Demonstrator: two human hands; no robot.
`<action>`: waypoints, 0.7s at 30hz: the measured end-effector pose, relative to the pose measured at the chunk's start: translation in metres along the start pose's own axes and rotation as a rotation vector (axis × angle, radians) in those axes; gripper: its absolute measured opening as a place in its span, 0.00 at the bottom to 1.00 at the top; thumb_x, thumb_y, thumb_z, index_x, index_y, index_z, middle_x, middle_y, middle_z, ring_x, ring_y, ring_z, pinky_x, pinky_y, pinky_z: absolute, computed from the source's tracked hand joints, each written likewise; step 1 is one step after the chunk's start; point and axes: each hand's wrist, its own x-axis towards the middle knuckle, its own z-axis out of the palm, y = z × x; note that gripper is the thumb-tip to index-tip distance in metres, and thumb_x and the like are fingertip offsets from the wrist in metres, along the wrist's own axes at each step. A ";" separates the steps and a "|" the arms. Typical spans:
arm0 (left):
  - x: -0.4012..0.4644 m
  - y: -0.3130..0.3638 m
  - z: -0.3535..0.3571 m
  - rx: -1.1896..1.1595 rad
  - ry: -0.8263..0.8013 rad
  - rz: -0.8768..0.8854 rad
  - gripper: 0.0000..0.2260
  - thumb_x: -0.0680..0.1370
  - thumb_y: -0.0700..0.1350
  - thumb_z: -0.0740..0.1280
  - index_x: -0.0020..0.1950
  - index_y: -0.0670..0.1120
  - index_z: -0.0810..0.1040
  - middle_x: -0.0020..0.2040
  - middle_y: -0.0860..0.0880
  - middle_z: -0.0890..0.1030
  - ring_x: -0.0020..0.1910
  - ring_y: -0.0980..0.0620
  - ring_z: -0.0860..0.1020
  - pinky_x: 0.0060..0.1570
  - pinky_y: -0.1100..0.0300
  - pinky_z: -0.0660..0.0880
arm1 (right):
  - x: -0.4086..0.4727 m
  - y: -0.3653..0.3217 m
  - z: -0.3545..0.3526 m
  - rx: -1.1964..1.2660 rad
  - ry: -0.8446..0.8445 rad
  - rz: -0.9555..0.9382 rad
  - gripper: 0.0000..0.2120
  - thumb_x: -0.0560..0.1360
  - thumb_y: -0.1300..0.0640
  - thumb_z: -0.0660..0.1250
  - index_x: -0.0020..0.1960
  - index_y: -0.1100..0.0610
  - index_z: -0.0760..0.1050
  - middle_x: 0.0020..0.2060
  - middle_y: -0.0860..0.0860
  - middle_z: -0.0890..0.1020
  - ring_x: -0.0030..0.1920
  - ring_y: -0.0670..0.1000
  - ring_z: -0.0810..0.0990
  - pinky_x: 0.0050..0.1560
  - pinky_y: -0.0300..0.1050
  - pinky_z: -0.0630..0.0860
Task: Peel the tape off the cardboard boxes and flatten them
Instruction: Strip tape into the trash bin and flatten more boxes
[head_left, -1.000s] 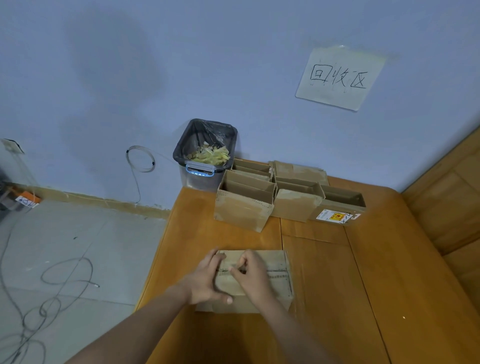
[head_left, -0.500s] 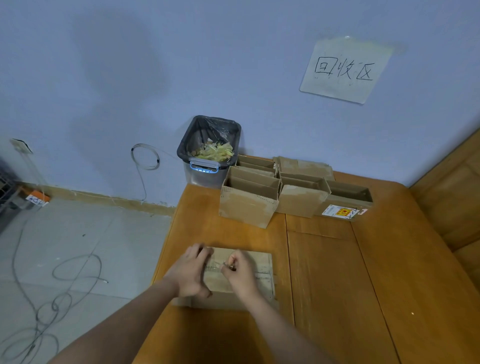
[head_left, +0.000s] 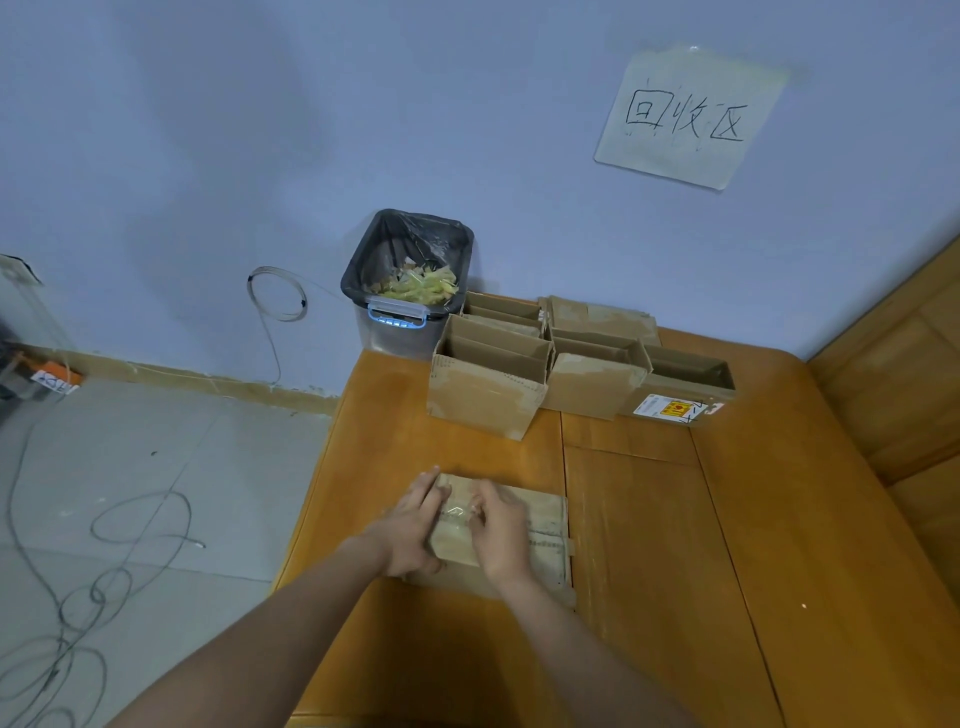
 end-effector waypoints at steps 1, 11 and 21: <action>0.001 0.001 0.000 0.003 -0.009 -0.004 0.49 0.71 0.54 0.73 0.79 0.46 0.43 0.78 0.52 0.33 0.78 0.50 0.37 0.75 0.44 0.55 | 0.000 -0.001 0.002 -0.123 0.013 -0.051 0.15 0.76 0.67 0.64 0.56 0.51 0.76 0.45 0.46 0.79 0.50 0.48 0.73 0.51 0.39 0.65; -0.003 0.003 0.000 -0.022 -0.024 -0.014 0.47 0.72 0.51 0.72 0.79 0.47 0.42 0.77 0.52 0.32 0.78 0.49 0.40 0.74 0.49 0.58 | 0.005 -0.009 0.009 -0.157 -0.096 -0.035 0.11 0.80 0.62 0.60 0.59 0.57 0.78 0.54 0.51 0.80 0.56 0.49 0.75 0.53 0.37 0.68; -0.004 0.005 -0.002 -0.039 -0.021 -0.014 0.48 0.72 0.51 0.73 0.79 0.46 0.42 0.77 0.52 0.32 0.78 0.49 0.40 0.75 0.48 0.56 | 0.010 -0.026 0.011 -0.118 -0.088 0.097 0.12 0.79 0.66 0.59 0.59 0.56 0.74 0.57 0.52 0.74 0.54 0.52 0.76 0.55 0.44 0.74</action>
